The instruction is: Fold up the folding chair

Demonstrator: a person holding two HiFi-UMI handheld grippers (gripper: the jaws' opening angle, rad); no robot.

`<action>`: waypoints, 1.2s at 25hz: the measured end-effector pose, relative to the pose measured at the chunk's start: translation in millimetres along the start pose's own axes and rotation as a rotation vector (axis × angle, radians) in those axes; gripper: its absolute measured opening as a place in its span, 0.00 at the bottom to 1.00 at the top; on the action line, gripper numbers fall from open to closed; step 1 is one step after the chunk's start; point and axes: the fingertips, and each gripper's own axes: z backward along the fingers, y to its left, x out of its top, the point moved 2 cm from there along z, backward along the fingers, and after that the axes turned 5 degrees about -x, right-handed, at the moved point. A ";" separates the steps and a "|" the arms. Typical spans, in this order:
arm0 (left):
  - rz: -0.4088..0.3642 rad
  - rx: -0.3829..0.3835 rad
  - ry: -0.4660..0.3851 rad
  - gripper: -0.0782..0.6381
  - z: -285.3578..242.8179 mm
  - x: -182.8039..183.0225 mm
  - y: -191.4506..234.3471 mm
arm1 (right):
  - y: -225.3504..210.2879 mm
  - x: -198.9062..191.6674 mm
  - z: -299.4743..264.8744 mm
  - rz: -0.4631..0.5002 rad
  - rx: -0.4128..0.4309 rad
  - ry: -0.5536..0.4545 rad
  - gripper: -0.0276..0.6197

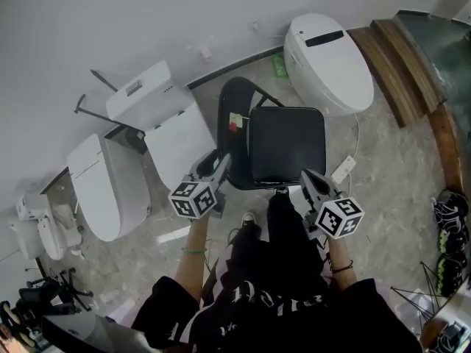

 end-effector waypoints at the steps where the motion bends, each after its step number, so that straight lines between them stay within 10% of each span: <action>1: 0.000 0.019 0.011 0.32 -8.3 1.9 8.6 | -11.0 1.9 -5.0 -0.005 -0.002 0.012 0.06; 14: 0.050 0.112 0.197 0.39 -95.2 2.8 92.7 | -130.9 -11.1 -92.3 -0.012 0.020 0.182 0.08; 30: 0.036 0.155 0.278 0.31 -148.7 6.4 114.6 | -324.0 -89.8 -152.6 -0.110 -0.110 0.322 0.34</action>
